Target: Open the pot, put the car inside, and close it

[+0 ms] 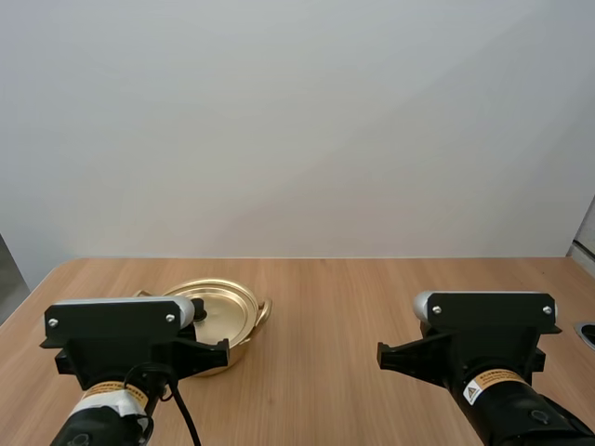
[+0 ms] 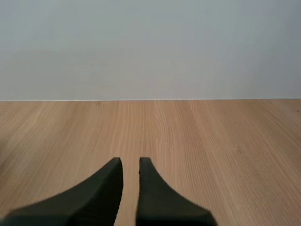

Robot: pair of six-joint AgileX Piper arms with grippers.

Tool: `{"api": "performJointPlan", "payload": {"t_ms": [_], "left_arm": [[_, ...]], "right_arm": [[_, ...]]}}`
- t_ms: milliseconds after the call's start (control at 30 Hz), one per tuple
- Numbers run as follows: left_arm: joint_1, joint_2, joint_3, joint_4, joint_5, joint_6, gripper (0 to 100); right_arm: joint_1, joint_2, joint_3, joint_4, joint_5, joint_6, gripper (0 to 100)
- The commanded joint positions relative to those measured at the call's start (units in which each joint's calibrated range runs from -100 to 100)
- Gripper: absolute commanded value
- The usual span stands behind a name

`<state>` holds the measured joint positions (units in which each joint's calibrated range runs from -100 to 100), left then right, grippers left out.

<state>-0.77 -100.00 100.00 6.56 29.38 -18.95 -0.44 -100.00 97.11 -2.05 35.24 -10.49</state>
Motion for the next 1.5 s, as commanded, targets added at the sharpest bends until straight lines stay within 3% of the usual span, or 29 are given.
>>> {"api": "performJointPlan", "payload": {"t_ms": [0,67,133,367,400,1467], "left_arm": [[0.02,0.0,0.0,0.1,-0.1,0.0,70],[0.02,0.0,0.0,0.1,0.0,0.0,70],[0.02,0.0,0.0,0.1,0.0,0.0,62],[0.02,0.0,0.0,-0.1,0.0,0.0,2],[0.02,0.0,0.0,-0.1,0.0,0.0,0],[0.02,0.0,0.0,-0.1,0.0,0.0,0]], "right_arm": [[0.0,0.0,-0.1,0.1,0.0,0.0,0],[0.0,0.0,-0.1,-0.1,-0.2,0.0,0],[0.0,0.0,-0.1,-0.4,-0.2,0.0,0],[0.0,0.0,-0.1,0.5,-0.2,0.0,0],[0.0,0.0,-0.1,0.5,-0.2,0.0,0],[0.1,0.0,2.9,4.7,-2.9,0.0,0]]}}
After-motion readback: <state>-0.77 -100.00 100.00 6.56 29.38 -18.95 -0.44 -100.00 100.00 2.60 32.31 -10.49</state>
